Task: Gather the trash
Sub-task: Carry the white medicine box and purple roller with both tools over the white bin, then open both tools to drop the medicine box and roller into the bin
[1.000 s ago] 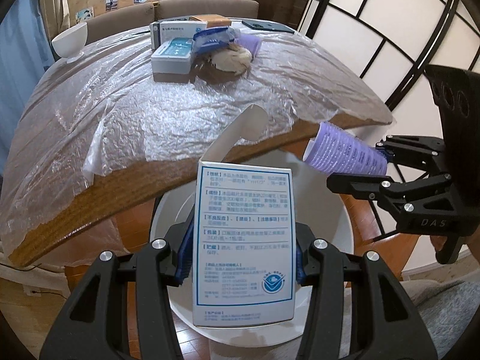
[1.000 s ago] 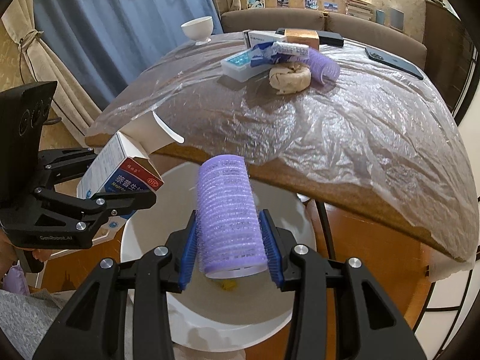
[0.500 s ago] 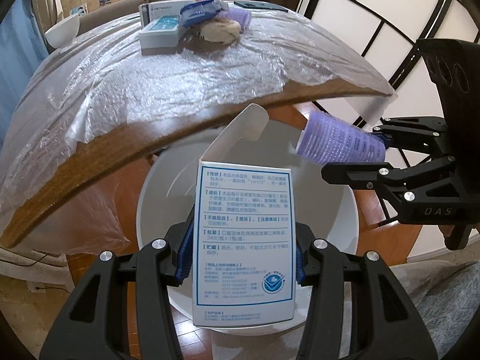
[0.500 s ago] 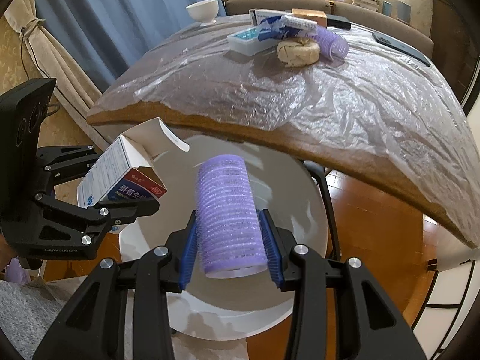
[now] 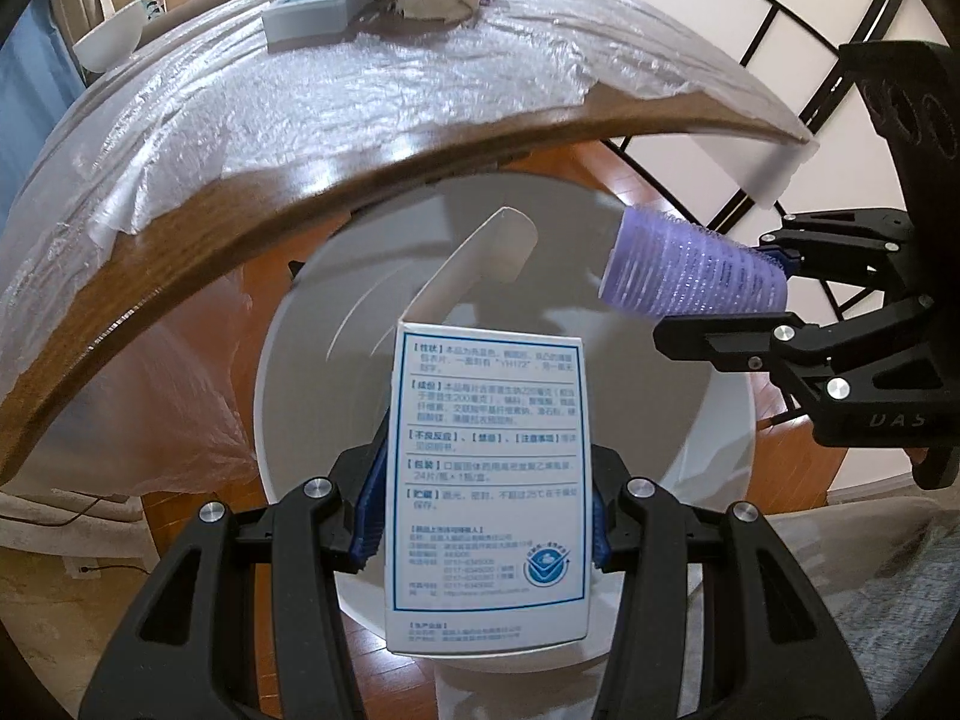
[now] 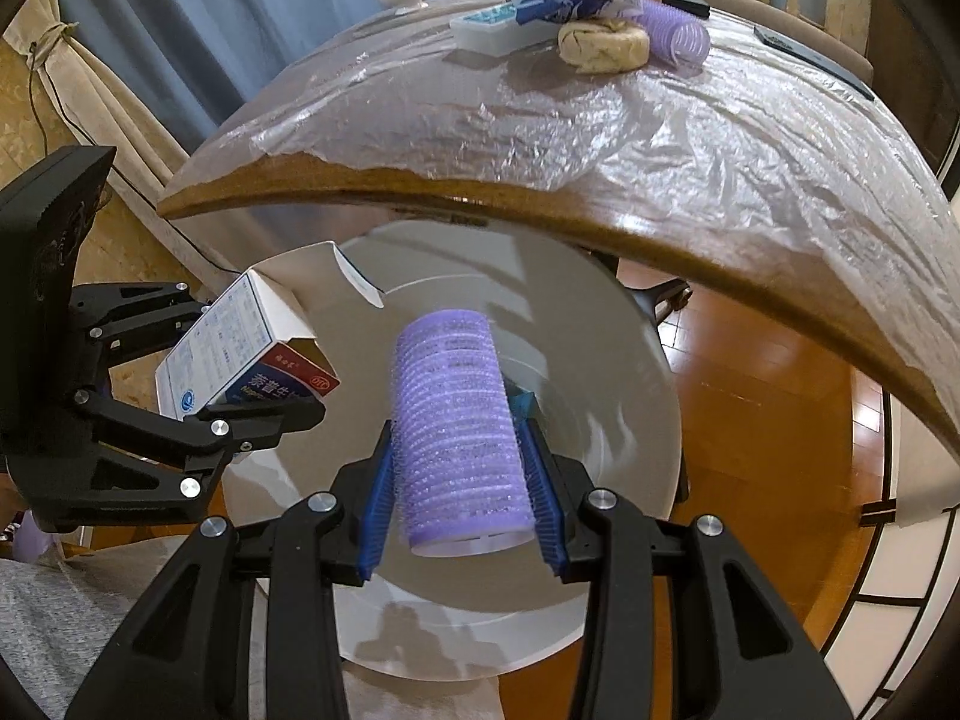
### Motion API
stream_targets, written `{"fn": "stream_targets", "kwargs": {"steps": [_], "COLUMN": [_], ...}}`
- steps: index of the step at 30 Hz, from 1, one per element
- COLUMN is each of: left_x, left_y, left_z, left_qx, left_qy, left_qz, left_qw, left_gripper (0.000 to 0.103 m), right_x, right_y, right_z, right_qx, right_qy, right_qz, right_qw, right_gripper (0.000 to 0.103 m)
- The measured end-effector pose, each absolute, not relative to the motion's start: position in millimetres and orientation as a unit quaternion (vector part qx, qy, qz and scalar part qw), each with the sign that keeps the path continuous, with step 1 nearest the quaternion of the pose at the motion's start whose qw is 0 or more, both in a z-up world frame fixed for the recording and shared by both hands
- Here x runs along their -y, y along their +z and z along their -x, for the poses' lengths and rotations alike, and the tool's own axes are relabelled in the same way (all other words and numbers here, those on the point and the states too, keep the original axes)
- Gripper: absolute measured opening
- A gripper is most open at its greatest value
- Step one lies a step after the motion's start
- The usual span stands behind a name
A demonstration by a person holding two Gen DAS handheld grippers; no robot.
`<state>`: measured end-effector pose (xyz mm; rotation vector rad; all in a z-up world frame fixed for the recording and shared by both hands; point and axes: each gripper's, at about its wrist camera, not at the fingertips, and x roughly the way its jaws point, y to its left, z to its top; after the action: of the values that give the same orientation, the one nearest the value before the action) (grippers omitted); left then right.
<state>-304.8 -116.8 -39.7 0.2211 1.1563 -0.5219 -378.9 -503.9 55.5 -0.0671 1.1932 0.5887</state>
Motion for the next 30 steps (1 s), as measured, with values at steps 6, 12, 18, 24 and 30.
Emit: {"fn": "stream_targets", "kwargs": {"steps": [6,12,18,24,30], "left_x": [120,126,135,143,153], "left_y": [-55,-65,-76,-85,-93], "left_z": [301,295,288,282,277], "left_qx": [-0.548,-0.555,-0.563,-0.567,-0.569], "left_qy": [-0.24,-0.235,-0.231,-0.227,-0.225], "left_qz": [-0.11,-0.114,-0.118,-0.127,-0.134], "left_qw": [0.794,0.789,0.785,0.782,0.779], "left_gripper": [0.051,0.051,0.051,0.051,0.051], "right_x": [494,487,480,476,474], "right_y": [44,34,24,14,7], "right_z": [375,372,368,363,360], "right_qx": [-0.561,-0.569,-0.575,-0.581,-0.584], "right_qy": [0.271,0.269,0.267,0.263,0.263], "right_qz": [0.033,0.034,0.039,0.039,0.039], "right_qw": [0.781,0.776,0.772,0.769,0.767], "right_gripper": [0.039,0.039,0.039,0.039,0.039]}}
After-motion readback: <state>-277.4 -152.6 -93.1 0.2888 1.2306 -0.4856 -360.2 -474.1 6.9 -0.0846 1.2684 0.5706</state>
